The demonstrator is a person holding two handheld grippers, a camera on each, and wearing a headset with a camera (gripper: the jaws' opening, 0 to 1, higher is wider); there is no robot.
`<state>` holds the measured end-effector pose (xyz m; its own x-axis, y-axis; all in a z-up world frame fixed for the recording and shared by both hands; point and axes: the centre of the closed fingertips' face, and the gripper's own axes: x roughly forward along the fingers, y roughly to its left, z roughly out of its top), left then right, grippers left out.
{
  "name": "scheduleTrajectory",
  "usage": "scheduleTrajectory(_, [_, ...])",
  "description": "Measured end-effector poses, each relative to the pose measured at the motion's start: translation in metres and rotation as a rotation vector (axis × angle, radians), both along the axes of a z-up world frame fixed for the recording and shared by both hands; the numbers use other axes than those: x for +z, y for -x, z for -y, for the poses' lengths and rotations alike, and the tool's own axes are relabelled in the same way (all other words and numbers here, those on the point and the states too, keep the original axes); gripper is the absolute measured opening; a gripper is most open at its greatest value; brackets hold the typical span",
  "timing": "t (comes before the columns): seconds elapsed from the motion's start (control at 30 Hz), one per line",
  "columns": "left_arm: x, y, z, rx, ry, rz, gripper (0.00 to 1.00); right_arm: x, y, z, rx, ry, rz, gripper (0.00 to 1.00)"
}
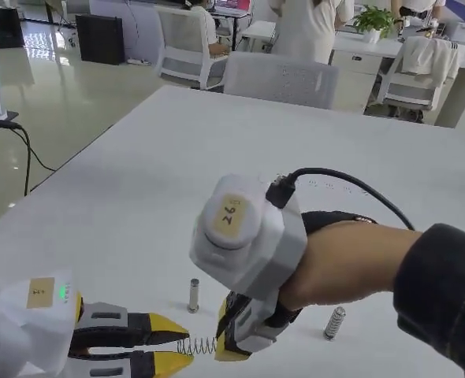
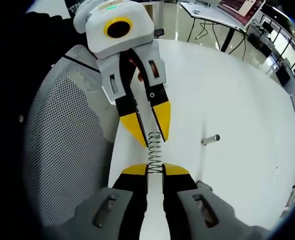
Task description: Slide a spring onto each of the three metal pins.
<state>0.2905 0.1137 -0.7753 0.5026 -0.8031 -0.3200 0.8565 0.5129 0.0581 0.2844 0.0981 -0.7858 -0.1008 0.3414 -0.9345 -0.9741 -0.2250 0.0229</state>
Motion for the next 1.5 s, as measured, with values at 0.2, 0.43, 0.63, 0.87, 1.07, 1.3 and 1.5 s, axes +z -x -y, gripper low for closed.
scheduleTrajectory(0.2, [-0.003, 0.002, 0.002, -0.014, -0.026, 0.006, 0.04, 0.001, 0.001, 0.001, 0.008, 0.012, -0.004, 0.08])
scheduleTrajectory(0.43, [-0.003, 0.002, 0.002, -0.01, -0.023, 0.002, 0.03, 0.007, 0.001, 0.001, 0.007, 0.004, -0.001, 0.08])
scheduleTrajectory(0.63, [-0.004, 0.002, 0.002, -0.006, -0.024, -0.001, 0.03, 0.015, 0.002, -0.004, 0.013, -0.015, 0.011, 0.08])
scheduleTrajectory(0.87, [-0.006, 0.002, 0.002, -0.004, -0.026, -0.006, 0.02, 0.025, 0.003, -0.013, 0.011, -0.058, 0.008, 0.08])
scheduleTrajectory(1.07, [-0.006, 0.002, 0.003, -0.005, -0.022, -0.006, 0.02, 0.03, 0.005, -0.021, 0.012, -0.089, 0.008, 0.08])
scheduleTrajectory(1.3, [-0.005, 0.002, 0.004, -0.006, -0.014, -0.001, 0.02, 0.037, 0.007, -0.028, 0.01, -0.127, 0.006, 0.08])
scheduleTrajectory(1.5, [-0.004, 0.002, 0.004, -0.005, -0.017, 0.004, 0.02, 0.037, 0.008, -0.03, 0.022, -0.13, 0.005, 0.08])
